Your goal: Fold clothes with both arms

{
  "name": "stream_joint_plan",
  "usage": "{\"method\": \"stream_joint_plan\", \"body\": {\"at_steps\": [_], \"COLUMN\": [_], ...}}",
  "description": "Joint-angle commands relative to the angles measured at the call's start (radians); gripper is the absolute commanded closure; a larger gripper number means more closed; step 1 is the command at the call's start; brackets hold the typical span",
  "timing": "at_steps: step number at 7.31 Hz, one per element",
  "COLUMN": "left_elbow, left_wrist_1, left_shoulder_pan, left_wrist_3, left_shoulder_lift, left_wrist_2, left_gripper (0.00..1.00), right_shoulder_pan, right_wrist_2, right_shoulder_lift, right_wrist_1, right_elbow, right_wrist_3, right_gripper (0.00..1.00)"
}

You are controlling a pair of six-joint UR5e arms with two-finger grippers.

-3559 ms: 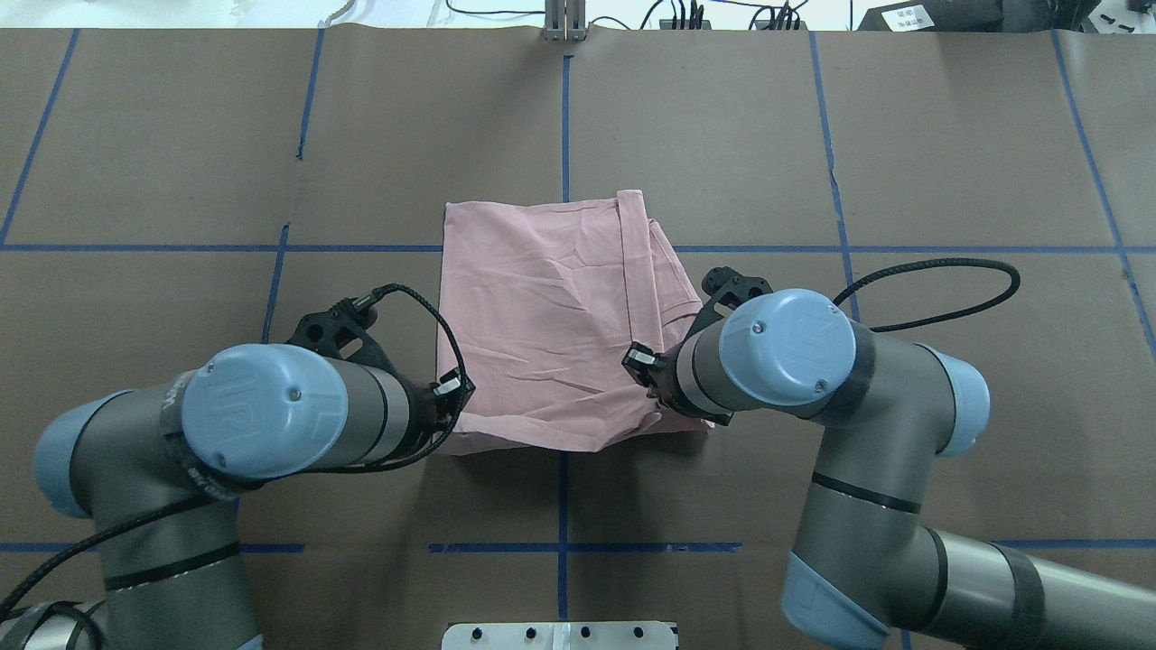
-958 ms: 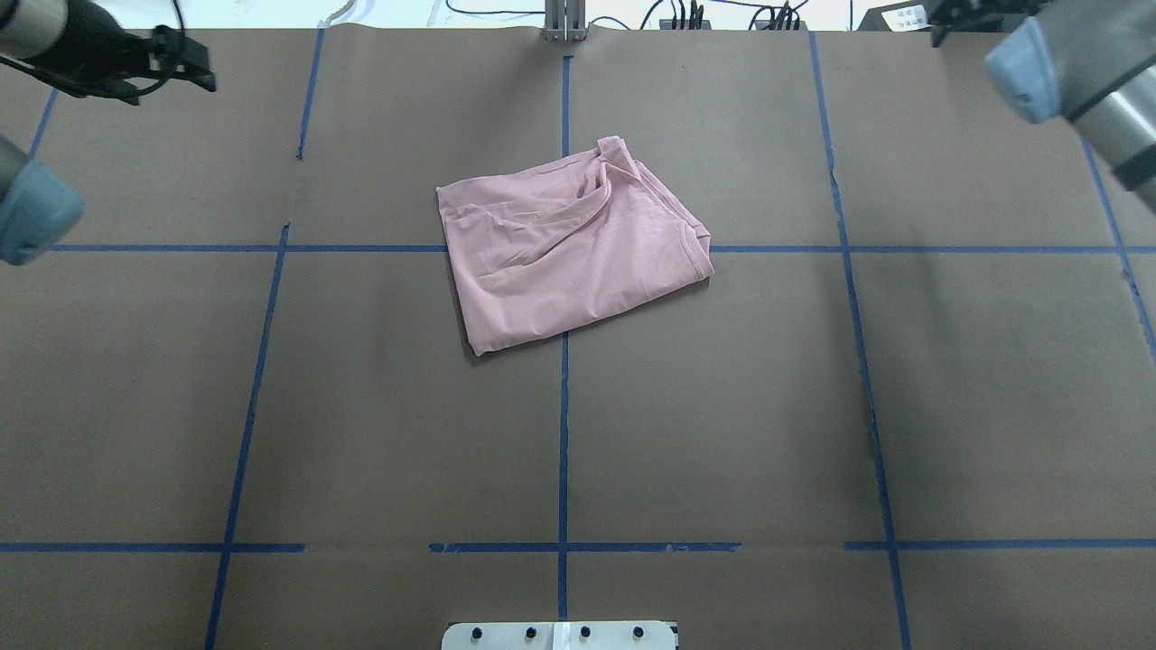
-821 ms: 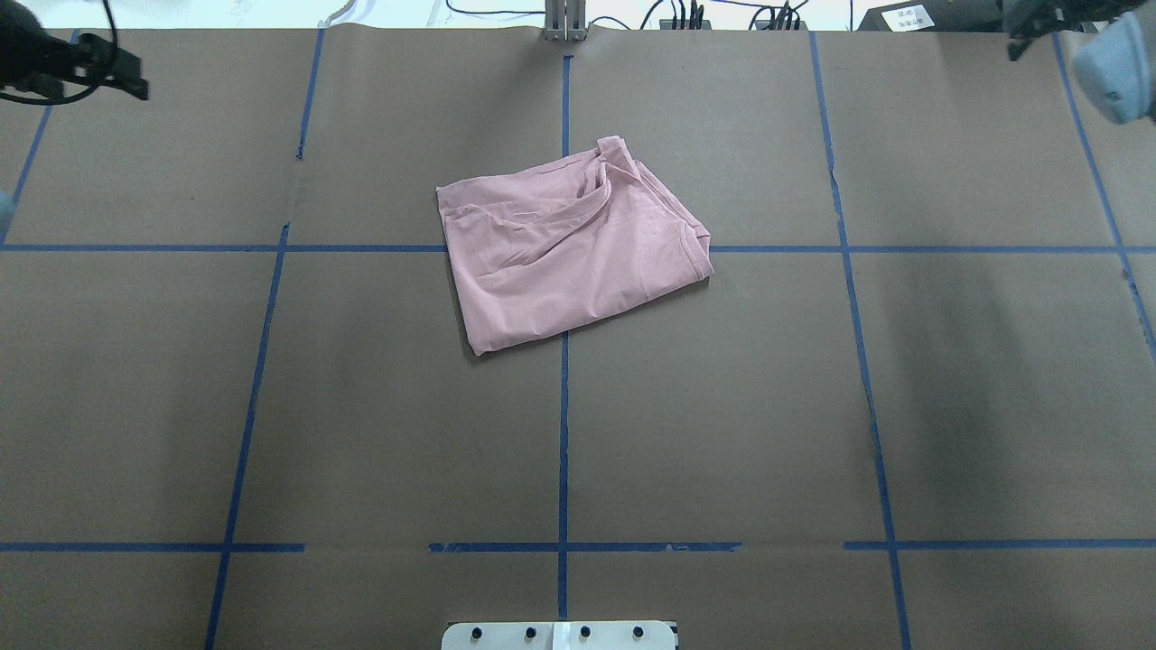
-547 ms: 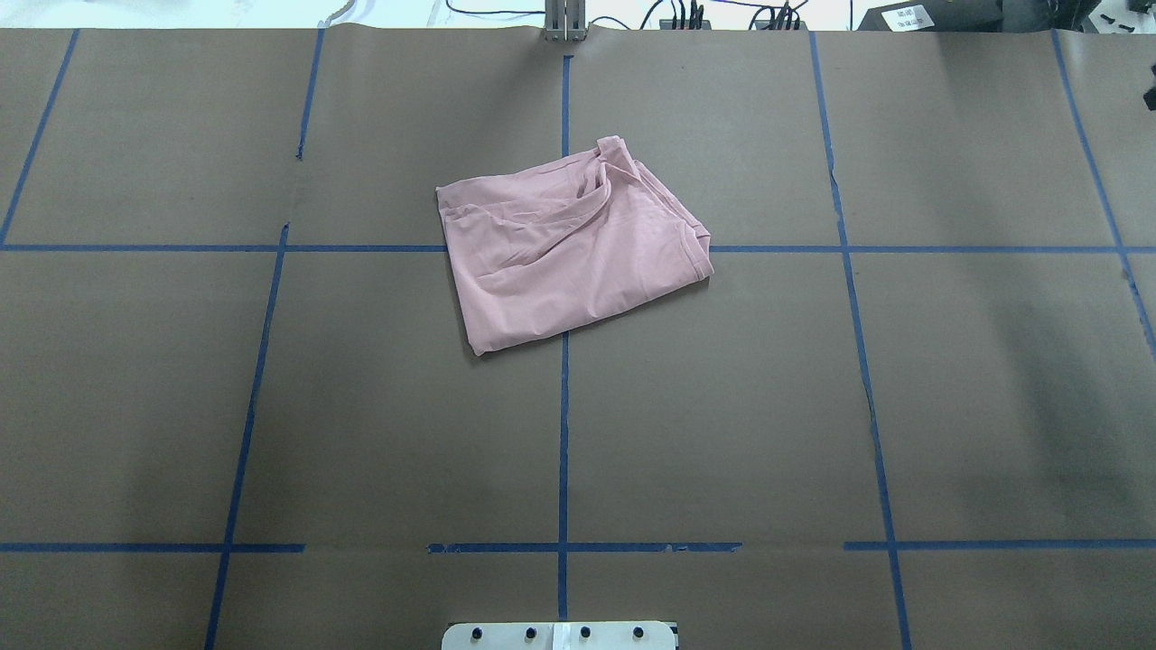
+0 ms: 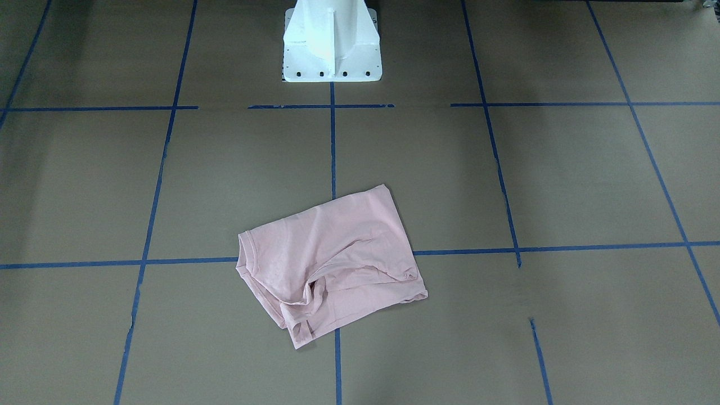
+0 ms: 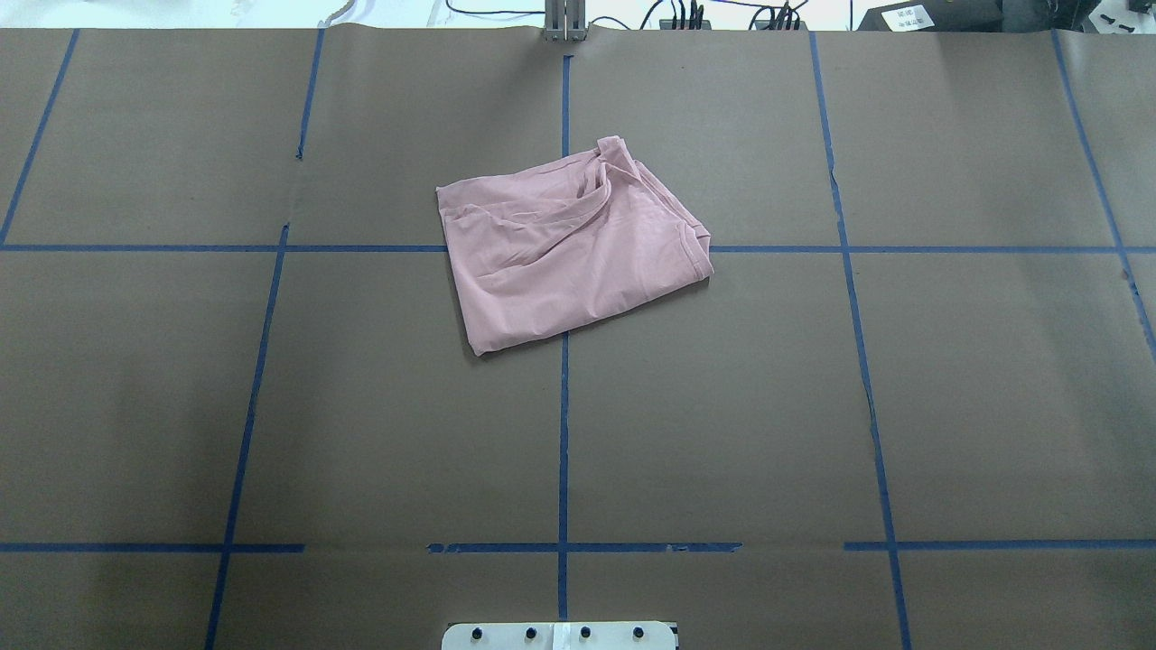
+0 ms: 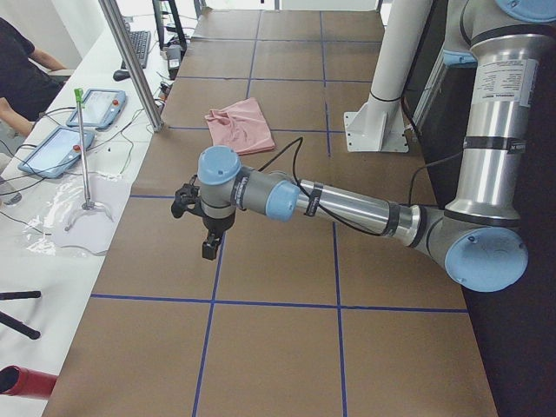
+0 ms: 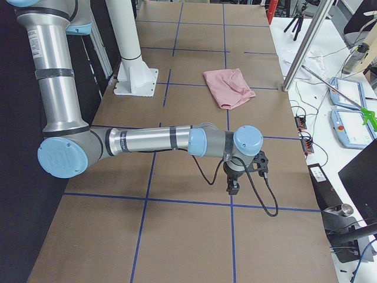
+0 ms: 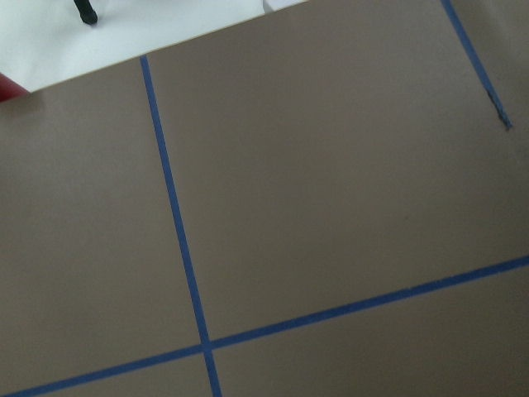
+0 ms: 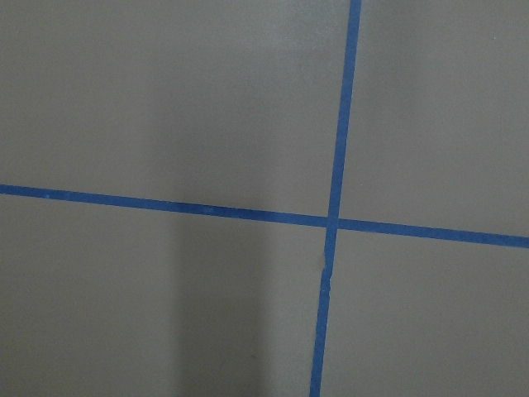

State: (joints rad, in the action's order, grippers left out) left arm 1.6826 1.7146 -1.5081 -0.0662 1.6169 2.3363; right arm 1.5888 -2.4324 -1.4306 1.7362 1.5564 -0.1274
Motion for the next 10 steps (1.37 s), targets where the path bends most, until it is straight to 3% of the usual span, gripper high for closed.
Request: {"method": "stream_joint_plan", "body": {"at_steps": [1,6,8,10], "left_elbow": [-0.133,-0.103,-0.1,-0.093], "left_wrist_1": [0.146,-0.032,-0.111,-0.119], "left_shoulder_pan": [-0.001,-0.004,-0.007,-0.009], "left_wrist_3": [-0.004,0.002,0.165,0.177], "left_shoulder_lift": [-0.02,-0.021,-0.031,-0.031], "left_wrist_2": [-0.035,-0.032,-0.028,-0.025], "left_gripper": [0.0,0.0,0.0,0.0], "right_shoulder_pan": [0.002,0.002,0.002,-0.003], "right_wrist_2": [-0.002,0.027,0.033,0.122], "right_shoulder_lift": [-0.013,-0.06,-0.091,-0.115], "right_wrist_1": [-0.001,0.0,-0.001,-0.106], "right_elbow": [0.019,0.002,0.011,0.013], "right_wrist_3": [0.0,0.003,0.041,0.081], "right_gripper": [0.0,0.0,0.0,0.0]}}
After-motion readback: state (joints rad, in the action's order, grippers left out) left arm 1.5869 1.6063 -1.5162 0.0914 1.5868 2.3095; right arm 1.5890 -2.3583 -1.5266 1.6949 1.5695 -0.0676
